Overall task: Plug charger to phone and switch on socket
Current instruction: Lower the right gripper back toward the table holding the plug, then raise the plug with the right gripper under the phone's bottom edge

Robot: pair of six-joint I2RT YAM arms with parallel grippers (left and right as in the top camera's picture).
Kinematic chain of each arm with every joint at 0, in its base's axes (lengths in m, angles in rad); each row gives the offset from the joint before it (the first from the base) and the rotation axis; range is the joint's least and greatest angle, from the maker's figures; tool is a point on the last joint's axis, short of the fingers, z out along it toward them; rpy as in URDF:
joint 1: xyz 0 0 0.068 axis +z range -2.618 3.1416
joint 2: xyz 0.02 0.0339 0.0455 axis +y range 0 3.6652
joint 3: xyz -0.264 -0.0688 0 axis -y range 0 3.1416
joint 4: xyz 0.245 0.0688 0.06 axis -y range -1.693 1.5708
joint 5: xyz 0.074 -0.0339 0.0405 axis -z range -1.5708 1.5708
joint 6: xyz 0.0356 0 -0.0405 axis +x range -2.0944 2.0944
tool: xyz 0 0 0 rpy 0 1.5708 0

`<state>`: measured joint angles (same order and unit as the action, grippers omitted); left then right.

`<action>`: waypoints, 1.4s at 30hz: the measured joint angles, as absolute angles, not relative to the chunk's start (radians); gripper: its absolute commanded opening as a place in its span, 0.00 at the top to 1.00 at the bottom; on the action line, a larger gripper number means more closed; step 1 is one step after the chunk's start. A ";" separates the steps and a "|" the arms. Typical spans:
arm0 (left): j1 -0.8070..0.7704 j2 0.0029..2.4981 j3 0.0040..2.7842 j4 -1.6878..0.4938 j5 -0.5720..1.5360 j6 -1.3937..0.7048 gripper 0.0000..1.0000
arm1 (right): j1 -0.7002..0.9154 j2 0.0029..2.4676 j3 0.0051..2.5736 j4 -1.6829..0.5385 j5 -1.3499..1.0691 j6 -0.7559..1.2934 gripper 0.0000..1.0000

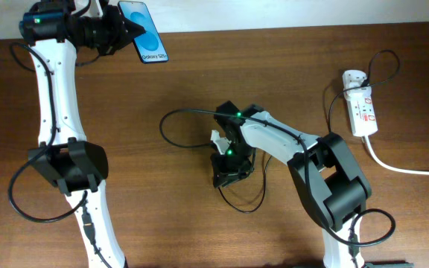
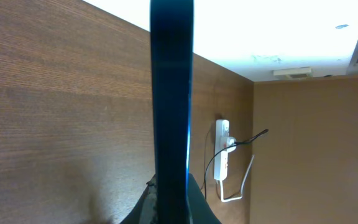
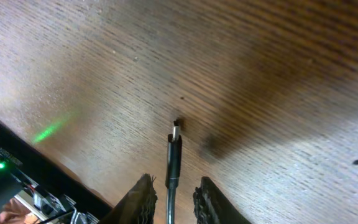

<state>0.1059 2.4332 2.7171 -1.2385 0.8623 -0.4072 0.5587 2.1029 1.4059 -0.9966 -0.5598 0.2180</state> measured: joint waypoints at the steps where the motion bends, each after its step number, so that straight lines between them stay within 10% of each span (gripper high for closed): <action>1: 0.106 2.433 2.717 -1.238 0.862 -0.407 1.00 | 0.561 2.103 1.406 -0.996 -0.560 0.219 0.79; 26: 0.106 2.433 2.717 -1.239 0.862 -0.407 1.00 | 0.565 2.103 1.377 -0.989 -0.570 0.232 0.78; 42: 0.106 2.433 2.717 -1.092 1.007 -0.404 1.00 | 0.553 2.103 1.377 -0.955 -0.651 0.215 0.96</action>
